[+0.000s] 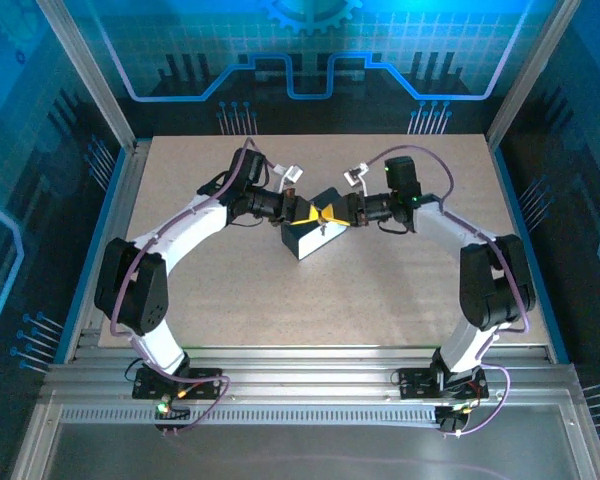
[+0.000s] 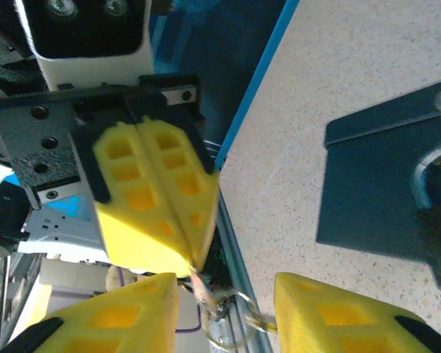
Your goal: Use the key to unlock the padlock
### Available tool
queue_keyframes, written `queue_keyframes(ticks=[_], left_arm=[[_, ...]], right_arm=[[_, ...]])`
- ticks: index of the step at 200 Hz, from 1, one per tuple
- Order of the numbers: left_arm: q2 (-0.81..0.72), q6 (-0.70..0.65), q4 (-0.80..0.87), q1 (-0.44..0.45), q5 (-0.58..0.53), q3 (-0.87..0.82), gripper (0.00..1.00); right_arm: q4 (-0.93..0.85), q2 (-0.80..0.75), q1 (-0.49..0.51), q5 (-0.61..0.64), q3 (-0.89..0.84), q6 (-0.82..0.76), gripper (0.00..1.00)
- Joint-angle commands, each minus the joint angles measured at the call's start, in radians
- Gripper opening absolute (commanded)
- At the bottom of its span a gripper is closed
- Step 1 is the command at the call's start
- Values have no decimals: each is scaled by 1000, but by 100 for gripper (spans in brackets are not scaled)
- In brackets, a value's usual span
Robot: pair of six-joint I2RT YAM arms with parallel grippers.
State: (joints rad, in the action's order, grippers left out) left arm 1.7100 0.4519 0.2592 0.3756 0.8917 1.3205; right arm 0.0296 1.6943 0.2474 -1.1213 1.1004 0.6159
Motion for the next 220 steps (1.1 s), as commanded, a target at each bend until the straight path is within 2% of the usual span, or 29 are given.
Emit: queue_keyframes(ticks=[1, 23, 39, 65, 122, 220], left_arm=[[-45, 48, -87, -8, 24, -8, 0], [-50, 62, -101, -11, 20, -12, 0], [-47, 72, -108, -12, 21, -15, 0], [-46, 79, -115, -11, 23, -15, 0], [-46, 74, -104, -10, 20, -12, 0], [-46, 87, -122, -10, 23, -19, 0]], right_arm=[[348, -36, -14, 37, -87, 315, 38], [482, -46, -2, 50, -147, 411, 38], [518, -56, 11, 62, -164, 439, 36], [511, -72, 17, 76, -166, 439, 35], [357, -134, -15, 89, -156, 334, 35], [390, -125, 45, 91, -146, 347, 33]])
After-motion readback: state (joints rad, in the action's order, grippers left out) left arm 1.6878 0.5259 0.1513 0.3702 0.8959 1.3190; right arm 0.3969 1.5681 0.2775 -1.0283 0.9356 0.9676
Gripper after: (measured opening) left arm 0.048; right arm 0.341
